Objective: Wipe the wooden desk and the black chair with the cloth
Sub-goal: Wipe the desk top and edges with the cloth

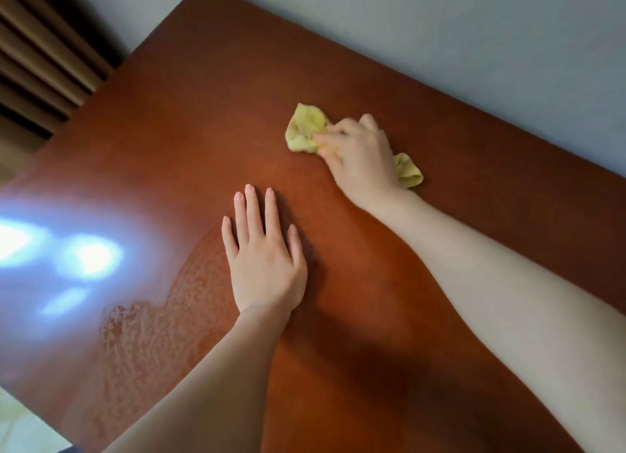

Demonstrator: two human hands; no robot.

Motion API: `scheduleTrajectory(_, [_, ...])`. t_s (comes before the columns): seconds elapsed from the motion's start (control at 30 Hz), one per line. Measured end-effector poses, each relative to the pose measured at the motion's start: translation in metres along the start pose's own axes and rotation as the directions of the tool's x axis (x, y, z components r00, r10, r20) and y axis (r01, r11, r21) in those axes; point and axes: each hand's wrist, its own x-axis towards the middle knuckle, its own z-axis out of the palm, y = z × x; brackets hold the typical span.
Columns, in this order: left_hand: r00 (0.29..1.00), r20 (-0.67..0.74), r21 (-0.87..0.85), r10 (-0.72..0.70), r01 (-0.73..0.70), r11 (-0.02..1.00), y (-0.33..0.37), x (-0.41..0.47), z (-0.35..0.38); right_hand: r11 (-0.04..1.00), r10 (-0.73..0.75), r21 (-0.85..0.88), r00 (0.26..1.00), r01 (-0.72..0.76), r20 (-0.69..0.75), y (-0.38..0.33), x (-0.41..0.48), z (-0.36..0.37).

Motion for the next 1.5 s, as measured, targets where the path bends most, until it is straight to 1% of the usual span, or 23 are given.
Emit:
scheduleTrajectory(0.1, [1.0,-0.008,0.005,-0.009,0.009,1.0,0.001,0.0,0.001,0.987,-0.151,0.061,0.988,0.149,0.027,-0.009,-0.038,-0.007])
scheduleTrajectory(0.17, [1.0,-0.01,0.011,-0.01,0.01,1.0,0.002,0.0,0.001,0.975,-0.213,0.071,0.976,0.21,0.05,-0.004,-0.059,-0.015])
scheduleTrajectory(0.23, [1.0,-0.015,0.007,-0.012,0.012,1.0,0.002,0.0,0.001,0.972,-0.23,0.06,0.972,0.227,0.054,0.005,-0.075,-0.023])
scheduleTrajectory(0.3, [1.0,-0.02,0.002,-0.017,0.018,1.0,0.001,0.0,0.001,0.977,-0.211,0.041,0.977,0.209,0.043,0.018,-0.09,-0.032])
scheduleTrajectory(0.4, [1.0,-0.017,-0.005,-0.019,0.019,1.0,0.001,0.0,0.001,0.991,-0.133,-0.018,0.991,0.133,0.001,0.044,-0.107,-0.045])
scheduleTrajectory(0.53, [1.0,-0.015,-0.005,-0.018,0.018,1.0,0.001,0.0,0.002,0.994,0.046,-0.096,0.994,-0.056,-0.104,0.089,-0.103,-0.061])
scheduleTrajectory(0.63, [1.0,-0.009,0.001,-0.014,0.014,1.0,0.001,0.0,0.002,0.965,0.216,-0.115,0.964,-0.235,-0.153,0.115,-0.08,-0.064])
scheduleTrajectory(0.7, [1.0,-0.005,0.003,-0.013,0.014,1.0,0.0,-0.001,0.002,0.939,0.296,-0.116,0.934,-0.323,-0.2,0.125,-0.059,-0.06])
scheduleTrajectory(0.8, [1.0,-0.003,0.002,-0.016,0.016,1.0,0.001,-0.002,0.001,0.912,0.359,-0.113,0.9,-0.395,-0.248,0.129,-0.026,-0.052])
scheduleTrajectory(0.9, [1.0,0.001,0.008,-0.009,0.009,1.0,0.002,-0.001,0.001,0.902,0.379,-0.119,0.895,-0.414,-0.236,0.124,0.005,-0.043])
scheduleTrajectory(1.03, [1.0,0.006,0.018,-0.007,0.007,1.0,0.002,0.0,0.0,0.921,0.337,-0.146,0.927,-0.36,-0.162,0.099,0.036,-0.026])
scheduleTrajectory(1.1, [1.0,0.005,0.017,-0.009,0.009,1.0,0.001,0.0,0.0,0.947,0.267,-0.153,0.957,-0.283,-0.116,0.079,0.043,-0.016])
scheduleTrajectory(1.17, [1.0,0.003,0.018,-0.009,0.009,1.0,0.001,0.001,0.0,0.976,0.17,-0.131,0.984,-0.176,-0.056,0.056,0.042,-0.008])
scheduleTrajectory(1.27, [1.0,-0.007,0.012,-0.008,0.009,1.0,0.002,0.001,0.0,0.999,-0.003,-0.049,1.0,0.004,0.009,0.028,0.023,-0.001])
scheduleTrajectory(1.33, [1.0,-0.009,0.004,-0.012,0.012,1.0,0.002,0.001,0.0,0.996,-0.087,0.017,0.996,0.086,0.037,0.012,0.0,-0.002])
scheduleTrajectory(1.4, [1.0,-0.005,0.004,-0.013,0.013,1.0,0.002,0.0,0.0,0.988,-0.141,0.066,0.988,0.138,0.06,-0.001,-0.028,-0.006])
scheduleTrajectory(1.5, [1.0,-0.008,0.002,-0.009,0.009,1.0,0.003,0.001,-0.001,0.979,-0.176,0.112,0.982,0.169,0.064,-0.01,-0.072,-0.013])
